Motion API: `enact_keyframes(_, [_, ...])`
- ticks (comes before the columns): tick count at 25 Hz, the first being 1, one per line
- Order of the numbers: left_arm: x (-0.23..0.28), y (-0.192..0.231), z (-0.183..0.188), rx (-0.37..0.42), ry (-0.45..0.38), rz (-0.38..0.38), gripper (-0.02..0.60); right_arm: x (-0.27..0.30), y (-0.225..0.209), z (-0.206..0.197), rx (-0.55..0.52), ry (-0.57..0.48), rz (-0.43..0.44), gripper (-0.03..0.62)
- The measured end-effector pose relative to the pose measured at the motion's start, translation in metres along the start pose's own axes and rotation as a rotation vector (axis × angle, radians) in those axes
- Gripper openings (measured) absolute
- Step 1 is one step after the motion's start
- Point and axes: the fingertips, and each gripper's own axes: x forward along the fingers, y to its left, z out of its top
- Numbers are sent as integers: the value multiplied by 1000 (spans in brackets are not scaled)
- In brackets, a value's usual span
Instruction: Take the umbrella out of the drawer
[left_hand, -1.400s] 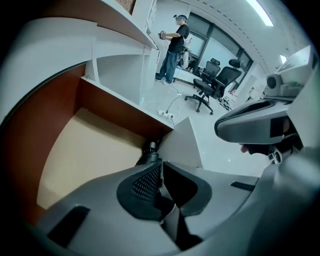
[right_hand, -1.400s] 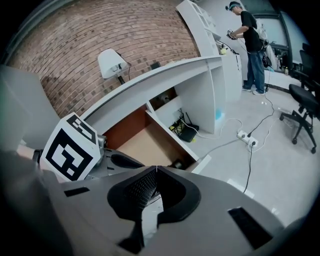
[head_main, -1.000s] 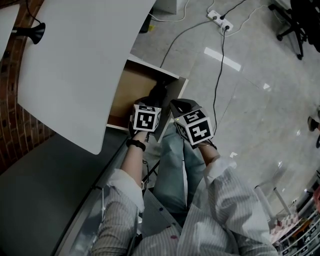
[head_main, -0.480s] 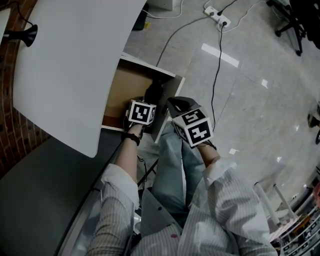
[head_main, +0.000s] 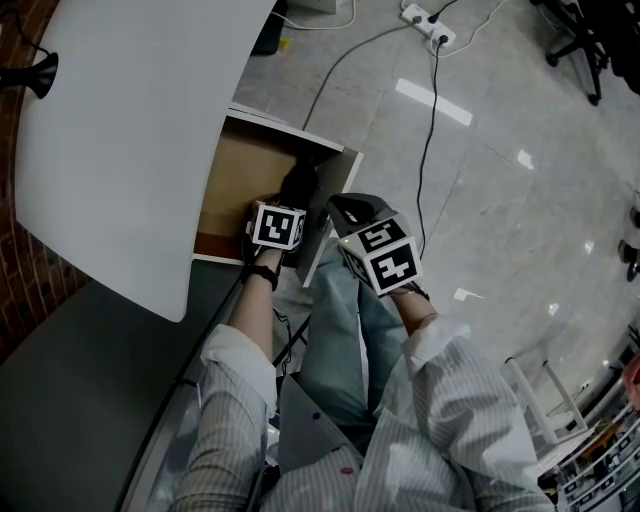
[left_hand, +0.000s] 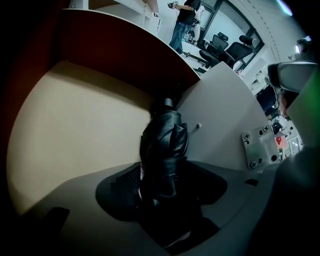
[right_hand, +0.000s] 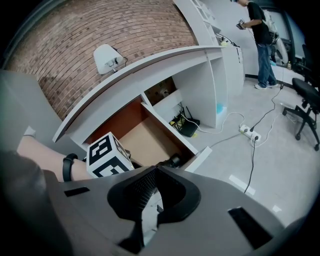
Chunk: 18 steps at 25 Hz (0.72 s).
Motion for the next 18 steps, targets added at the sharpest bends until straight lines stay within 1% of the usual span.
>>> enact_keyframes(4, [1,0,0,12,12,-1,270,2,-2,4,17,-10,-3,35])
enact_keyframes(5, [2,-1,1,16,8,-5,240,3,-3,5,22,-12,-2,35])
enact_keyframes(7, [4,-2,2,21,0,-9,235,4,-2,6,25,-13,-1,35])
enact_keyframes(9, [4,-1,0,22,15,-8,232,5,-1,5,23,-10,1,35])
enact_keyframes(12, [2,-1,4,38,14,22,222,6,0,4,19,-1,2,35])
enact_keyframes(14, [2,-5,4,29,14,17,216,5,-1,7,15,0,3,35])
enact_keyframes(18, [-7,0,11,47,-11,64,212,0,-3,11,2,0,-2,35])
